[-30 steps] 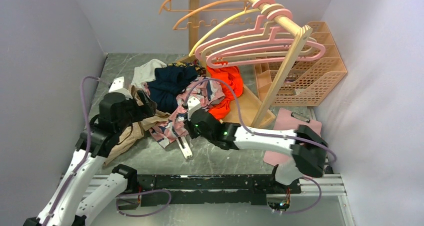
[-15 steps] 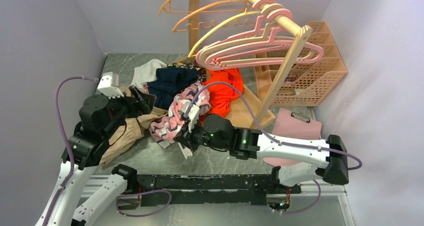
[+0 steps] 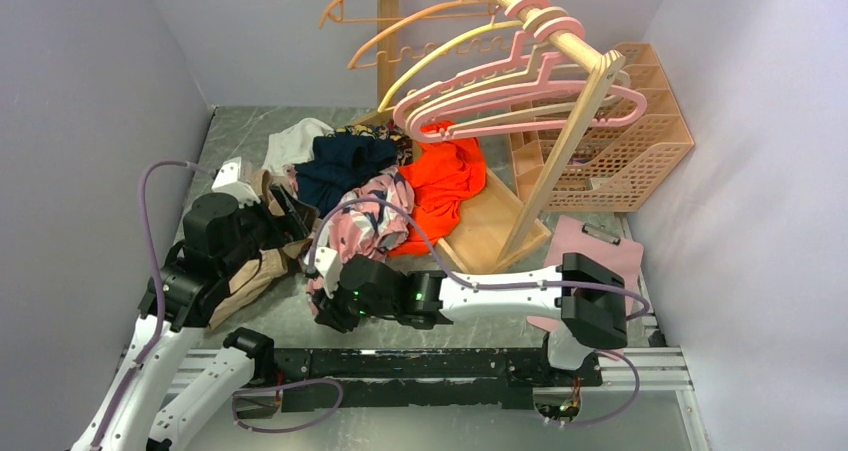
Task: Place the shorts on the hanger
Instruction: Adjust the shorts at the center of the board.
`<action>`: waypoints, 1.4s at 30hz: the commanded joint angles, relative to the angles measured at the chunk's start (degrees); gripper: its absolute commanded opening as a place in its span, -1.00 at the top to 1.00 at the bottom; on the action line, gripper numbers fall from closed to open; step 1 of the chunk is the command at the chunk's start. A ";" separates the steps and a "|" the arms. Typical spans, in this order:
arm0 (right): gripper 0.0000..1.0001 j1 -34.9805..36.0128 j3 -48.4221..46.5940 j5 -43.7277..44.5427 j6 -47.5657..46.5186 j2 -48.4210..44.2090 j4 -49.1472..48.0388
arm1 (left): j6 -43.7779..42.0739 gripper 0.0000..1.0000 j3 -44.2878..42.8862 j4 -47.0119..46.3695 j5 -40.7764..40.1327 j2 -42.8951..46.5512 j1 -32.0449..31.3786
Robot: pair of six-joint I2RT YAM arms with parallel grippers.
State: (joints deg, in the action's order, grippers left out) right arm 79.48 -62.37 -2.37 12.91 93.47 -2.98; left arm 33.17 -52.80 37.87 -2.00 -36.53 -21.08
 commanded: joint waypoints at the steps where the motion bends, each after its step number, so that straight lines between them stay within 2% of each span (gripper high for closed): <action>1: 0.02 0.66 -2.51 2.14 -1.83 -3.29 -2.09 | 1.18 -0.82 0.04 3.34 -4.06 1.58 -0.19; 2: -0.16 0.65 -1.06 4.74 -2.14 -5.22 -1.24 | 1.07 -0.81 0.23 3.47 -4.40 1.82 -0.19; 4: -0.32 0.53 2.08 10.49 -3.03 -10.61 0.76 | 1.09 -0.81 0.91 3.27 -4.60 2.19 -0.19; 8: -0.39 -0.36 8.22 23.93 -4.23 -17.79 6.81 | 1.60 -0.86 3.31 1.23 -4.33 2.61 -0.19; 11: -0.38 -4.79 10.62 30.63 -0.11 -19.18 11.18 | 2.15 -0.88 5.73 -1.62 -4.13 2.62 -0.17; 15: -0.33 -14.34 13.84 30.71 7.42 -18.32 12.49 | 2.44 -0.86 7.50 -4.28 -3.28 1.30 -0.16; 18: -0.28 -17.66 15.79 33.57 10.08 -16.17 10.99 | 2.51 -0.84 7.64 -3.73 -2.56 -0.68 -0.19; 32: -0.26 -20.73 16.39 38.81 4.76 -5.10 -3.98 | 3.95 -0.83 10.33 -2.50 1.16 -1.56 -0.18; 42: -0.21 -21.01 15.62 38.96 1.32 -1.62 -13.01 | 12.97 -0.84 12.44 -0.33 3.92 -1.26 -0.19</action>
State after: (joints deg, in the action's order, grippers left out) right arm 58.92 -45.82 35.55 16.34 90.65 -10.31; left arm 41.54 -41.28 36.80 -0.49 -38.72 -21.10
